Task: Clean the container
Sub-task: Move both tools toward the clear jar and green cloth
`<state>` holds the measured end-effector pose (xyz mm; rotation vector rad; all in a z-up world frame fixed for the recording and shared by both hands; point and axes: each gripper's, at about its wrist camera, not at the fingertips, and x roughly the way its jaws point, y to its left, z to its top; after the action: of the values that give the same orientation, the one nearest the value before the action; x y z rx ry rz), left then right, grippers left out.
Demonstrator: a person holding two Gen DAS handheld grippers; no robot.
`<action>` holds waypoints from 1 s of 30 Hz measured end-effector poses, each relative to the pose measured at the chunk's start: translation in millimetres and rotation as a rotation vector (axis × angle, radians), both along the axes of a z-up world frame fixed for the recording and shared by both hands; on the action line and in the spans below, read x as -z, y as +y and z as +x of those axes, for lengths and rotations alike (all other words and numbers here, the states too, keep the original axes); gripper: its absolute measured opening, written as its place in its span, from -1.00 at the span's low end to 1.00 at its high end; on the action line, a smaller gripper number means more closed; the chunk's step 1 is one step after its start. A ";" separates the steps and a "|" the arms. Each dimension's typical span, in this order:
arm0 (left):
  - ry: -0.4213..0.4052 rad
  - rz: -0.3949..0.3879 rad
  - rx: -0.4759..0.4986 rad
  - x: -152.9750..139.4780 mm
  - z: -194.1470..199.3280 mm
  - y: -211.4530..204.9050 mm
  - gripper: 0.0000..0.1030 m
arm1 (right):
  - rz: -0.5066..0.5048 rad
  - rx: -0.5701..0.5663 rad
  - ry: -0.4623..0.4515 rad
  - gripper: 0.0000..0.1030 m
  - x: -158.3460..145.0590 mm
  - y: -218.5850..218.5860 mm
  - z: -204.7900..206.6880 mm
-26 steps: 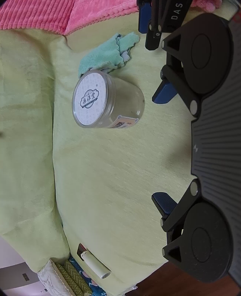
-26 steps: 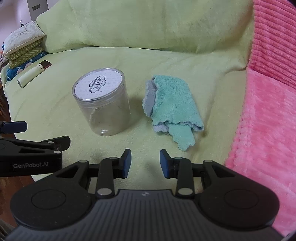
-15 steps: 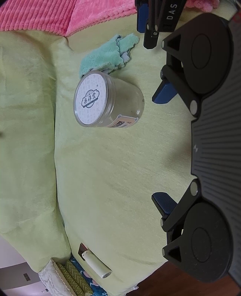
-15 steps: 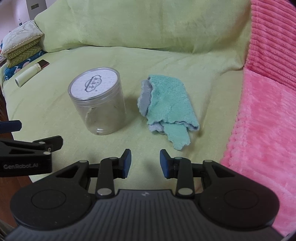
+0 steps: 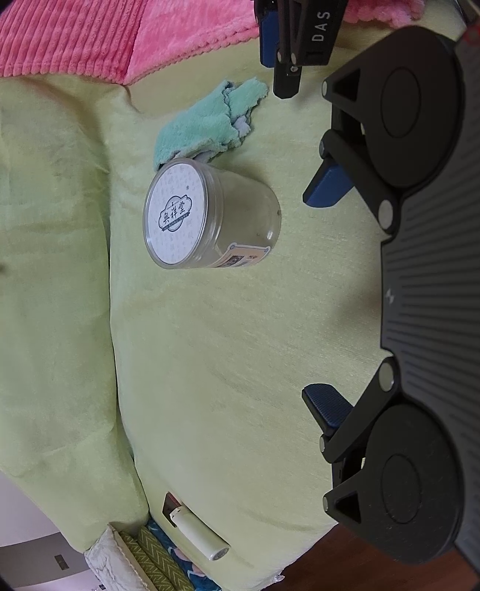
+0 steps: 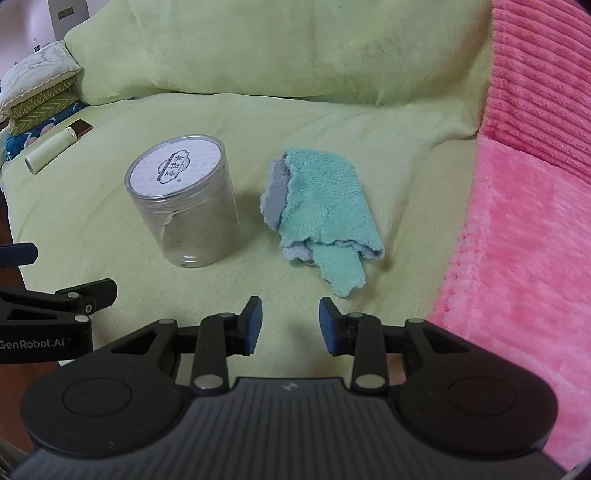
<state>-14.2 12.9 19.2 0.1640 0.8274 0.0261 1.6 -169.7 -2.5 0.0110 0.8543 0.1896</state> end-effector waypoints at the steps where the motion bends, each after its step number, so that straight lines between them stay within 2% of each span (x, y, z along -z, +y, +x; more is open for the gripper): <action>1: 0.000 0.001 0.000 0.7 -0.1 -1.8 0.99 | 0.000 0.000 0.000 -0.41 -0.1 -0.3 -0.1; 20: 0.025 -0.011 0.041 6.3 0.1 -12.1 0.99 | -0.013 0.012 0.004 -0.41 3.3 -4.8 0.7; 30: 0.027 0.014 0.093 11.0 -1.7 -25.0 0.98 | -0.007 0.016 0.013 -0.41 6.1 -9.4 1.6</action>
<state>-15.9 -12.1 8.2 0.2161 0.8454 -0.0583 3.2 -179.1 -8.7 0.0124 0.8676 0.1718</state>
